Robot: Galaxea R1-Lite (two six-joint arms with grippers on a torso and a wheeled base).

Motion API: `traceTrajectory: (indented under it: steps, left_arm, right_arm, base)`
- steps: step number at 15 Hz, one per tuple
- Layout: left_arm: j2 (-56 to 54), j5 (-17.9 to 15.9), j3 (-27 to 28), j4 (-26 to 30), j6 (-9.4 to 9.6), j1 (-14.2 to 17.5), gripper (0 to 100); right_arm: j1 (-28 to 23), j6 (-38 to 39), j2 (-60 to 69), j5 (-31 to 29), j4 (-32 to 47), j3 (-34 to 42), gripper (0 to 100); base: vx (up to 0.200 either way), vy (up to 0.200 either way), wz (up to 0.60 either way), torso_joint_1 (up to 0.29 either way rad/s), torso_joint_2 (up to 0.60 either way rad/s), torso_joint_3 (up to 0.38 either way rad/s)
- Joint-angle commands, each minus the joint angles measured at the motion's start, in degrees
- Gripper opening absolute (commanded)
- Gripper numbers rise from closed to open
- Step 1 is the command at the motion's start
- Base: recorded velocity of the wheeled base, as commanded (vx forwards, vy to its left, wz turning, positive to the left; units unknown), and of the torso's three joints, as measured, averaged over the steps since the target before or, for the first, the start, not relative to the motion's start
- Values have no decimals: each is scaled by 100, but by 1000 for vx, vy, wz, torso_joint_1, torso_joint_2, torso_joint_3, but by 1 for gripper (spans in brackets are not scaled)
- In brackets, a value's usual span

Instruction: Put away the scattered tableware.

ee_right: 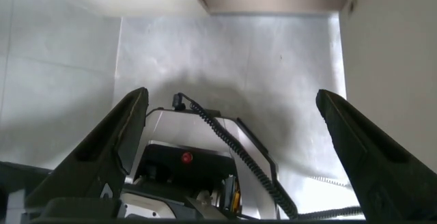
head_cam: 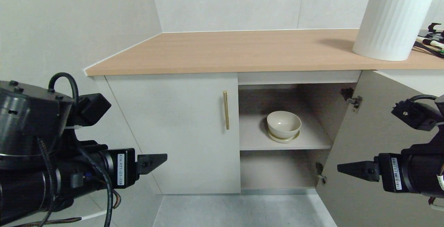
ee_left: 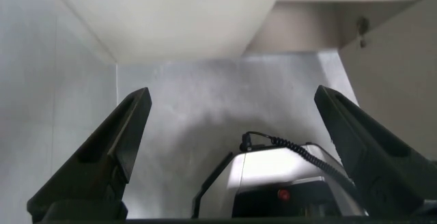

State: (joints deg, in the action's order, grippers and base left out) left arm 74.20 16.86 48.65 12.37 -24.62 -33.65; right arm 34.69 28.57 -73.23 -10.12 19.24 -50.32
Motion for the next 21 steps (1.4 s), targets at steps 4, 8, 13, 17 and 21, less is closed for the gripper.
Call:
traceTrajectory:
  steps: [4, 8, 13, 17, 21]
  left_arm:
    - [77, 2, -5, 2, -7, -2, 100]
    - [77, 2, -5, 2, -7, -2, 100]
    - [68, 10, -22, 2, 2, -2, 100]
    - [33, 10, -22, 2, 2, -2, 100]
    - [42, 19, -22, 2, 2, -2, 100]
  right_arm:
    - [11, -10, -25, 1, 10, 23, 100]
    - [11, -10, -25, 1, 10, 31, 100]
    - [99, -1, -7, -17, 10, 40, 100]
    - [116, -1, -16, -131, 1, 66, 100]
    - [116, -1, -7, -140, 1, 75, 100]
  base:
    - [-200, 0, 0, -1, 4, -1]
    - [-200, 0, 0, 6, 0, 1]
    - [-160, 0, 0, -1, 2, 3]
    - [0, 0, 0, 0, 0, 0]
    - [0, 0, 0, 0, 0, 0]
